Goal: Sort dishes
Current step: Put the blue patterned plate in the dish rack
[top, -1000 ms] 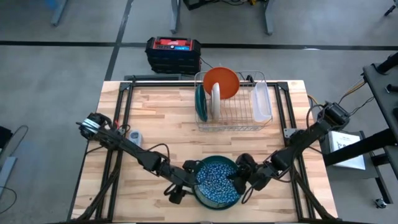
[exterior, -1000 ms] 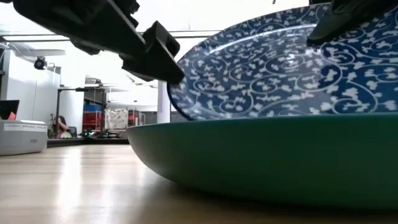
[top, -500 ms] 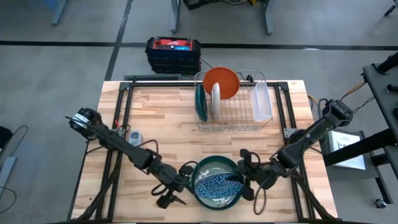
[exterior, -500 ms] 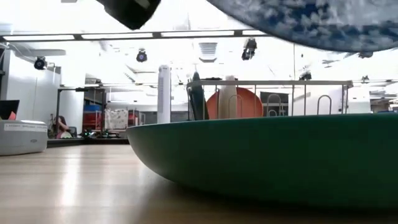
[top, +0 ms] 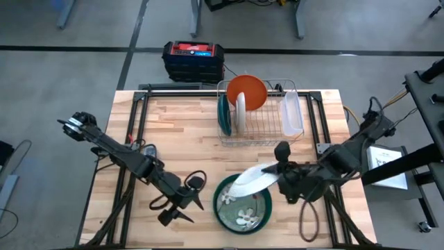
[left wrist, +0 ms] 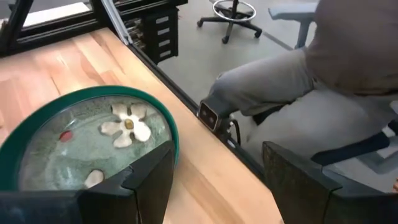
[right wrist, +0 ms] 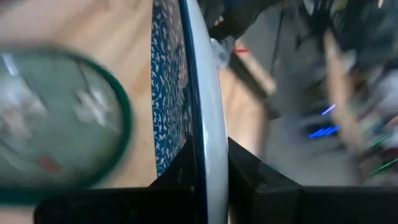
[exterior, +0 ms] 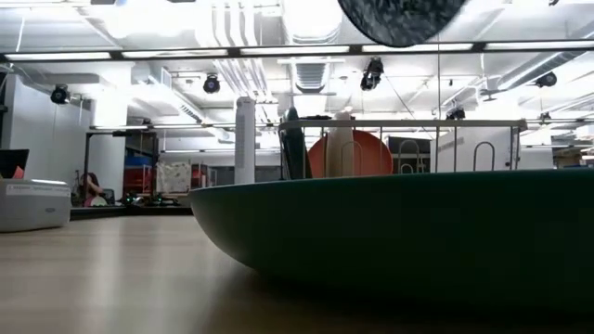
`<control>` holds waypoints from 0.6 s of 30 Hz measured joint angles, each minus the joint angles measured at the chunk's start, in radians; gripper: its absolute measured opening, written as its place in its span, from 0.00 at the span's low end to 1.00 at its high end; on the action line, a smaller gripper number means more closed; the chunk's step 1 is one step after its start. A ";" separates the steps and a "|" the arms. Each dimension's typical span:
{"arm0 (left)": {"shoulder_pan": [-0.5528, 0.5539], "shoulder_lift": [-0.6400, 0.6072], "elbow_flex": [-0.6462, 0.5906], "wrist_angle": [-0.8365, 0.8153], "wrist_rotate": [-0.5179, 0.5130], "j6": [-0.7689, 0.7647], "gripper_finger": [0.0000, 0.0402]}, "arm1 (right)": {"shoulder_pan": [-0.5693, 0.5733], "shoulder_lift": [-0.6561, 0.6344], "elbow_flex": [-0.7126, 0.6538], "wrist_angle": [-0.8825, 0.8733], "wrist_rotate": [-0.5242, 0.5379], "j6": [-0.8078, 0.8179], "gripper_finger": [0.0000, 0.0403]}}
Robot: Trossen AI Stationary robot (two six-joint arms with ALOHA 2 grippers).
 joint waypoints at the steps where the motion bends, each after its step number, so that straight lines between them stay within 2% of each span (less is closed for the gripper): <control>1: 0.000 -0.011 0.000 -0.013 0.000 0.010 0.57 | -0.004 -0.001 0.015 -0.023 0.012 -0.092 0.05; 3: 0.000 -0.028 0.000 -0.040 0.000 0.029 0.57 | -0.016 -0.001 0.038 -0.056 0.033 -0.242 0.05; 7: 0.000 -0.055 0.000 -0.090 0.000 0.041 0.57 | -0.066 -0.017 0.069 -0.125 0.048 -0.382 0.05; 12: 0.000 -0.059 0.000 -0.125 0.000 0.034 0.57 | -0.128 -0.022 0.064 -0.231 0.123 -0.654 0.05; 18: 0.001 -0.057 0.000 -0.126 -0.019 0.037 0.57 | -0.224 -0.022 0.057 -0.248 0.167 -0.827 0.05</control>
